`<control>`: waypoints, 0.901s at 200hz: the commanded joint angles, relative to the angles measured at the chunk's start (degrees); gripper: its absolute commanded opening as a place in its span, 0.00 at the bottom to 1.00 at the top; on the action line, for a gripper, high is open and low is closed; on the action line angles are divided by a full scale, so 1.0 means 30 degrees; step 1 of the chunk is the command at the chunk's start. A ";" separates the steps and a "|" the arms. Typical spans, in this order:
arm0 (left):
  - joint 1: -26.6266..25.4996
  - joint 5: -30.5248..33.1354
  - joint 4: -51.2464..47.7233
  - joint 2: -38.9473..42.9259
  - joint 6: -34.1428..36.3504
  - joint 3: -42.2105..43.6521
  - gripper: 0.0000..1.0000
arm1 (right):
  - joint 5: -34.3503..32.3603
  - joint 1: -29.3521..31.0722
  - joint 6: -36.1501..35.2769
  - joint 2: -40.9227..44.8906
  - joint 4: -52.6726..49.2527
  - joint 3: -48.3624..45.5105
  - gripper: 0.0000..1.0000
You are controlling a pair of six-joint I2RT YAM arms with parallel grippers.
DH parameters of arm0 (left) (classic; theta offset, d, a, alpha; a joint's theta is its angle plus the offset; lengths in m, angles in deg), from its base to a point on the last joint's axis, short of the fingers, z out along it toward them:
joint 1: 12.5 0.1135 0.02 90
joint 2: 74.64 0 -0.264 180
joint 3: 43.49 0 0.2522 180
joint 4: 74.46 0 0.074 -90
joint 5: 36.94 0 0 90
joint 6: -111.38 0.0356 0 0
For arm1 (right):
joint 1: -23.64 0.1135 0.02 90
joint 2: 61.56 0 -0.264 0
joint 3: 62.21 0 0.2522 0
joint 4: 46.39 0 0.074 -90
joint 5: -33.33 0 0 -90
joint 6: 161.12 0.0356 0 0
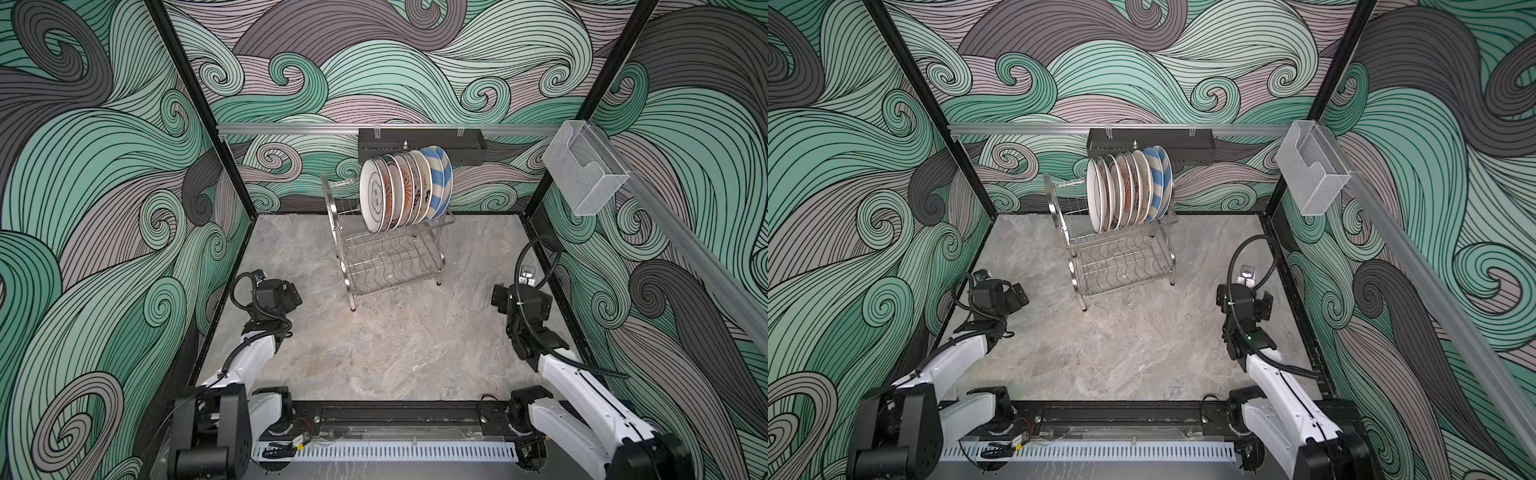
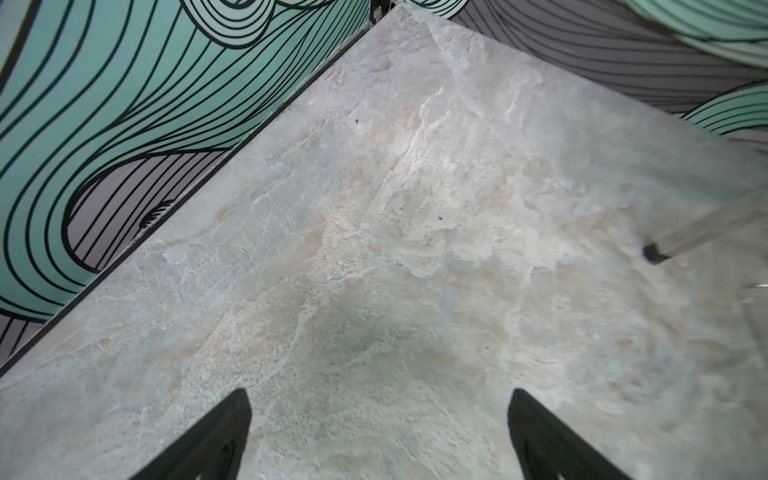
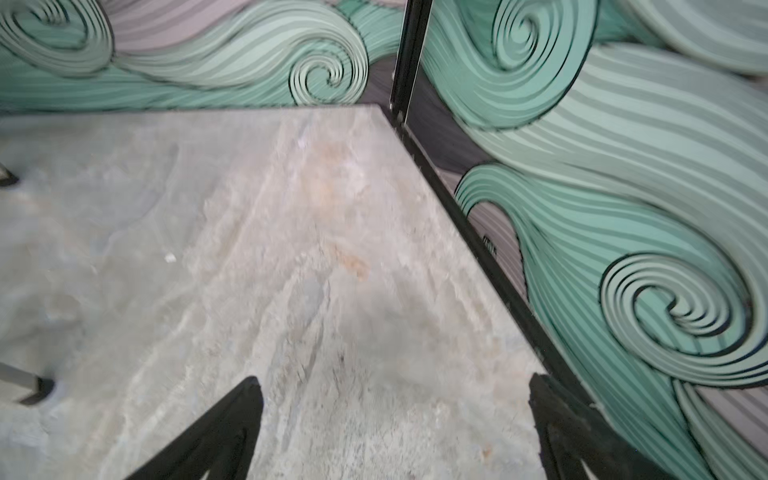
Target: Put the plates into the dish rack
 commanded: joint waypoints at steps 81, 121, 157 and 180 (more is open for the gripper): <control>-0.0006 -0.5517 0.9458 -0.7149 0.5809 -0.1556 0.99 | 0.8846 -0.2997 -0.1095 -1.1343 1.2697 0.1193 0.99; -0.0004 -0.5452 0.8739 -0.7002 0.5509 -0.1794 0.99 | 0.9899 -0.2672 -0.1901 -1.1759 1.3137 0.1296 1.00; -0.0004 -0.5418 0.8791 -0.6964 0.5477 -0.1784 0.99 | 0.9893 -0.2652 -0.1895 -1.1760 1.3131 0.1317 1.00; -0.0004 -0.5413 0.8629 -0.6929 0.5449 -0.1834 0.99 | 0.9940 -0.2696 -0.1904 -1.1748 1.3036 0.1349 0.99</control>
